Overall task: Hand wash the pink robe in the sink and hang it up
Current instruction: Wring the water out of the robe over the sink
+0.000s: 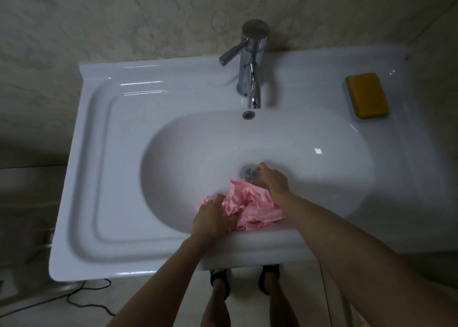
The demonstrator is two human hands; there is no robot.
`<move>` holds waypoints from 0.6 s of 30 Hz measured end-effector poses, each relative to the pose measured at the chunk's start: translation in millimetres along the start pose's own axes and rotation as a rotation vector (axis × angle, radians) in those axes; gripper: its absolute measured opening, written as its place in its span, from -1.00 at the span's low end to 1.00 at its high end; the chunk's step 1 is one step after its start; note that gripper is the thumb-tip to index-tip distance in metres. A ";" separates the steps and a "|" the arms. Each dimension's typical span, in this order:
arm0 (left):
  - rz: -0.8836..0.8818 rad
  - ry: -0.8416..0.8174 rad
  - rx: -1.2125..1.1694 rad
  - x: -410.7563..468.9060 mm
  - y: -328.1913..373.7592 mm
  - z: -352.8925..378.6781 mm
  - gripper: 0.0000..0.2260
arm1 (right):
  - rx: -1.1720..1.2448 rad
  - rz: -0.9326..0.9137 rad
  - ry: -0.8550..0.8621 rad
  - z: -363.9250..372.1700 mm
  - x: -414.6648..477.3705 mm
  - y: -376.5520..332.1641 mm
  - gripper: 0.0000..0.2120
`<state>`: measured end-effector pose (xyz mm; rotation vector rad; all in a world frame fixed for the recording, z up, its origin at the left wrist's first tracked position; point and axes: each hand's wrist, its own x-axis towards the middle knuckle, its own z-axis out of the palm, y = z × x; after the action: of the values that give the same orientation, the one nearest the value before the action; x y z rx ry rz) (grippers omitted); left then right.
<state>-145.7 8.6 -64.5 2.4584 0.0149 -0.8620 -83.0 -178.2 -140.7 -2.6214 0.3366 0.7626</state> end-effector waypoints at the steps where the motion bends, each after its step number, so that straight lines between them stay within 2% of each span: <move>1: 0.000 0.003 -0.001 0.6 -0.5 0.8 -0.51 | 0.026 -0.009 -0.003 -1.7 -1.2 -2.6 -0.66; 4: 0.003 0.020 0.000 1.8 -2.9 4.1 -0.50 | 0.261 0.118 0.019 2.6 5.4 -7.4 -0.63; 6: 0.009 0.030 0.000 2.2 -3.8 6.2 -0.50 | 0.322 0.139 0.007 4.8 9.0 -7.6 -0.65; 7: 0.011 0.034 0.000 2.2 -4.2 6.9 -0.50 | 0.293 0.122 -0.012 5.3 11.0 -7.0 -0.67; 9: 0.009 0.037 0.002 2.4 -5.2 8.1 -0.49 | 0.028 0.035 -0.025 3.8 12.5 -5.9 -0.72; 11: 0.004 0.031 0.007 3.6 -6.6 9.0 -0.48 | -0.042 0.033 -0.022 3.8 13.0 -5.0 -0.73; 13: 0.002 0.026 0.009 4.3 -7.1 9.5 -0.48 | 0.001 0.010 -0.025 2.8 12.1 -7.2 -0.74; 16: 0.012 0.033 0.010 4.7 -7.3 9.8 -0.48 | 0.243 0.056 -0.021 4.3 6.6 -6.1 -0.78; 18: 0.024 0.034 0.012 4.8 -7.2 9.4 -0.48 | 0.187 0.077 0.016 7.4 4.9 1.0 -0.78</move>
<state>-148.6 9.4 -76.9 2.4794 -0.0074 -0.8125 -82.7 -176.5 -149.5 -2.4526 0.4916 0.6994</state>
